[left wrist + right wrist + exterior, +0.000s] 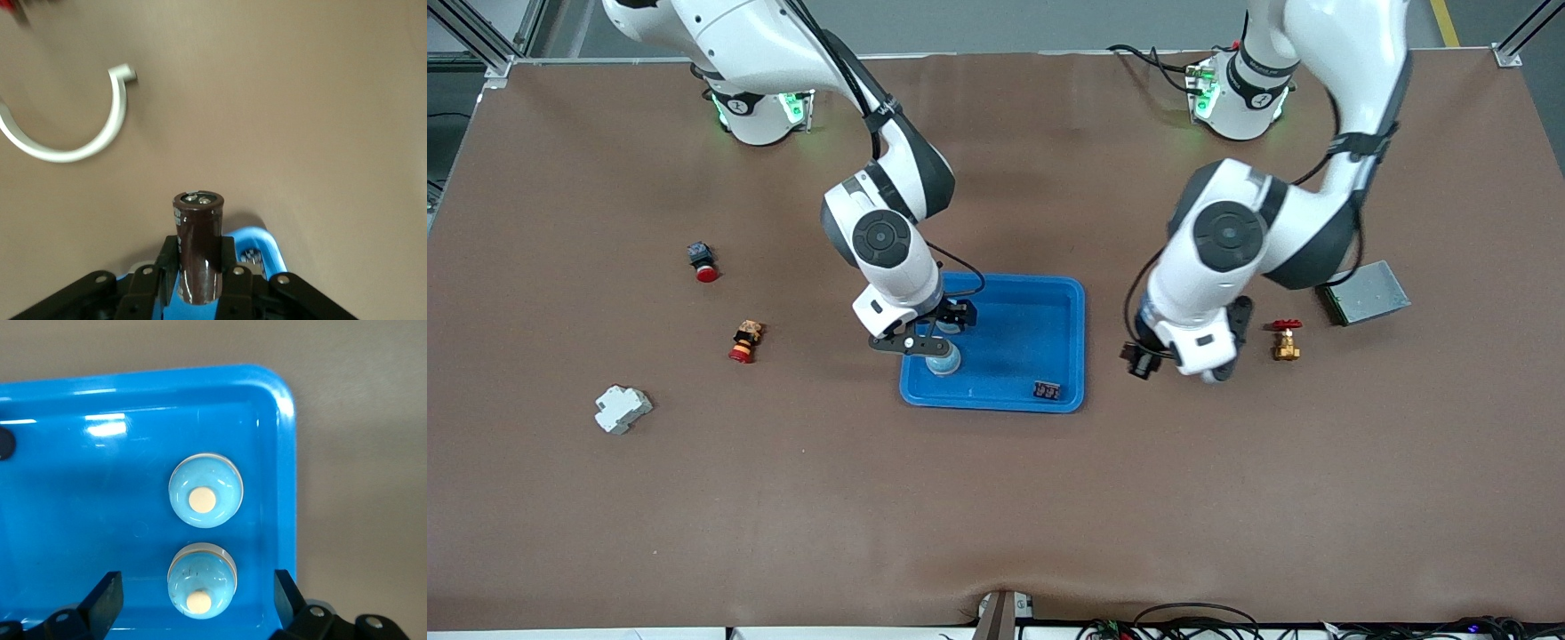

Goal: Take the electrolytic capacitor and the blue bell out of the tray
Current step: 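Carry the capacitor toward the white clamp while the right gripper grasps a bell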

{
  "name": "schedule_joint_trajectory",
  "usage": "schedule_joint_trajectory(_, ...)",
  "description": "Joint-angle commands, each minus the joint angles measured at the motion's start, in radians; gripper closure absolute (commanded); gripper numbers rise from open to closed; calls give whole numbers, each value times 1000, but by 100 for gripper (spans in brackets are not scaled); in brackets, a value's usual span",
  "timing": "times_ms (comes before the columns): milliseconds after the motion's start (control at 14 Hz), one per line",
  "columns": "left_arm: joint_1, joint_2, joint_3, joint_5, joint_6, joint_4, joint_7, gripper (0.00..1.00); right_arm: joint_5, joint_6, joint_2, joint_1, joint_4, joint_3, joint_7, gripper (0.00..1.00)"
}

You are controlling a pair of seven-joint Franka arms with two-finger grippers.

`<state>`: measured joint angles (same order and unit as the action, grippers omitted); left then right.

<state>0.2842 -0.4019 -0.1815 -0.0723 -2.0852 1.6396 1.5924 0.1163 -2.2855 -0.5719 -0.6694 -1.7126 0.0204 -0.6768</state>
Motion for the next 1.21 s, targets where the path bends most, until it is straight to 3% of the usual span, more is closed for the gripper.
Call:
schedule_joint_trajectory(0, -46, 46, -12, -1, 57, 31, -60, 100, 2, -19, -29, -18, 8, 4, 35, 0)
schedule_joint_trajectory(143, -88, 55, -12, -1, 109, 40, -121, 100, 2, -19, -43, -18, 1, 4, 54, 0)
schedule_joint_trajectory(499, -168, 61, -10, -3, 100, 178, -147, 100, 2, -72, -43, -36, -51, 4, 54, 0)
schedule_joint_trajectory(713, -200, 58, -7, -17, 1, 301, -157, 100, 3, -74, -43, -55, -51, 4, 48, 0)
schedule_joint_trajectory(1140, -263, -3, -7, -17, -225, 434, -167, 100, 5, -80, -74, -68, -51, 4, 45, 0)
